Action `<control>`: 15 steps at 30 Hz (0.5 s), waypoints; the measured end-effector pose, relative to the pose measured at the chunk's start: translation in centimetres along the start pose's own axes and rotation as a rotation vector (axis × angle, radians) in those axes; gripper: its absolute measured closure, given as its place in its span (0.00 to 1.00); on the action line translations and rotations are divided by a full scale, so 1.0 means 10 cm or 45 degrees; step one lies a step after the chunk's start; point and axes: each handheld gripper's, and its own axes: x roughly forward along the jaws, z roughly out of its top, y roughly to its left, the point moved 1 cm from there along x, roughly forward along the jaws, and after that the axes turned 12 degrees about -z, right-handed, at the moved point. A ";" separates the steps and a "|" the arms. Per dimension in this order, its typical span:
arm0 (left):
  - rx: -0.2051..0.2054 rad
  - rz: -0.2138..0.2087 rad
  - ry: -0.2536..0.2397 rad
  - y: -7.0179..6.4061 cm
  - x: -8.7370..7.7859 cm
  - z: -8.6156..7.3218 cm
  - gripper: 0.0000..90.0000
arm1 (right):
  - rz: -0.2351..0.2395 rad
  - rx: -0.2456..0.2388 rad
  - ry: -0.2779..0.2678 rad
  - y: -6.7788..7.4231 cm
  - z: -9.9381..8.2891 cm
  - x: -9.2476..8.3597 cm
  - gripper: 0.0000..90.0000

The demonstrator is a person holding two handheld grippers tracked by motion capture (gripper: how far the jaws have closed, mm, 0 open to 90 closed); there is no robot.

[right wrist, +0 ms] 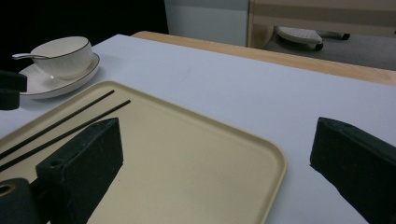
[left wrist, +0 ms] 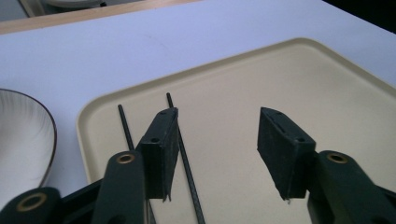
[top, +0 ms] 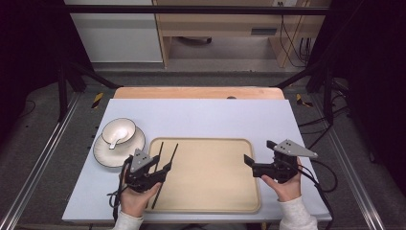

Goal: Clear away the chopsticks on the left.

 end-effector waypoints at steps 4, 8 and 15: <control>0.040 -0.009 0.003 0.07 -0.10 0.04 0.48 | -0.004 0.002 -0.004 -0.01 0.01 -0.01 0.03; 0.095 0.000 0.029 0.13 -0.22 0.01 0.41 | -0.010 0.003 -0.009 -0.02 0.01 -0.02 0.03; 0.057 0.007 -0.005 0.32 -0.38 -0.15 0.30 | -0.012 0.000 -0.007 -0.02 0.01 -0.02 0.03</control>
